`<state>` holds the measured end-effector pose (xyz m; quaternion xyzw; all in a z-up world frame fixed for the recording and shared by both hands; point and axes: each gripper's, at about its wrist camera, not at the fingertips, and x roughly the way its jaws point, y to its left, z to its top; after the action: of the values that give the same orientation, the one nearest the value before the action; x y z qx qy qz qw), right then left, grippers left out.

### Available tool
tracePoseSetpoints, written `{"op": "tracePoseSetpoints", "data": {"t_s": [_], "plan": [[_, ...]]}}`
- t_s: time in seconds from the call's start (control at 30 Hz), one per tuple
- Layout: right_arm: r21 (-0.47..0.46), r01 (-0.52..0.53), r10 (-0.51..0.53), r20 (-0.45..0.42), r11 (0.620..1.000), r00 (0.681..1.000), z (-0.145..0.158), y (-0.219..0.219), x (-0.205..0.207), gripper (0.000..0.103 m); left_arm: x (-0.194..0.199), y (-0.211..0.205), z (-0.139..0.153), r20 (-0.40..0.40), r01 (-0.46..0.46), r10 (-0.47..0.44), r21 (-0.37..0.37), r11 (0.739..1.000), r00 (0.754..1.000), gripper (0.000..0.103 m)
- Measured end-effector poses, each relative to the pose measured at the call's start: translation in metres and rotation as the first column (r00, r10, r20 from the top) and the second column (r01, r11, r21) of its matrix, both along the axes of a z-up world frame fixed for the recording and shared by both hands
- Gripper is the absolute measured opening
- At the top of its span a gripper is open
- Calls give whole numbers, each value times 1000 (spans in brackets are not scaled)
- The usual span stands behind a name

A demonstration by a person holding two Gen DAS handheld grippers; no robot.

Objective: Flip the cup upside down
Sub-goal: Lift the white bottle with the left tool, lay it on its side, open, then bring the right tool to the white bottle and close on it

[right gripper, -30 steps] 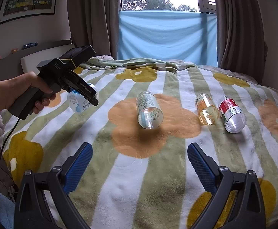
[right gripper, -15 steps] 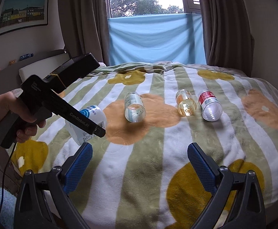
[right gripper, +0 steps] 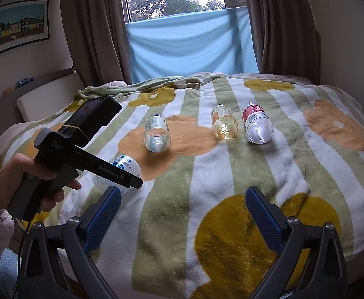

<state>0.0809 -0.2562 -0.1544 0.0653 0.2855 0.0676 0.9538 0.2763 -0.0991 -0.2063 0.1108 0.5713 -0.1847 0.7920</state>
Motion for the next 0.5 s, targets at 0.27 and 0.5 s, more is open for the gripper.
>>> {"op": "tracePoseSetpoints", "data": {"t_s": [0.27,0.5], "plan": [[0,-19,19,5,1000,1000,6,3,-2,100,-26,26,40,134,-40,45,-41,998,990,102],[-5,-75,75,10,997,997,23,11,-3,100,-84,57,101,328,-50,64,-51,997,943,103]]}}
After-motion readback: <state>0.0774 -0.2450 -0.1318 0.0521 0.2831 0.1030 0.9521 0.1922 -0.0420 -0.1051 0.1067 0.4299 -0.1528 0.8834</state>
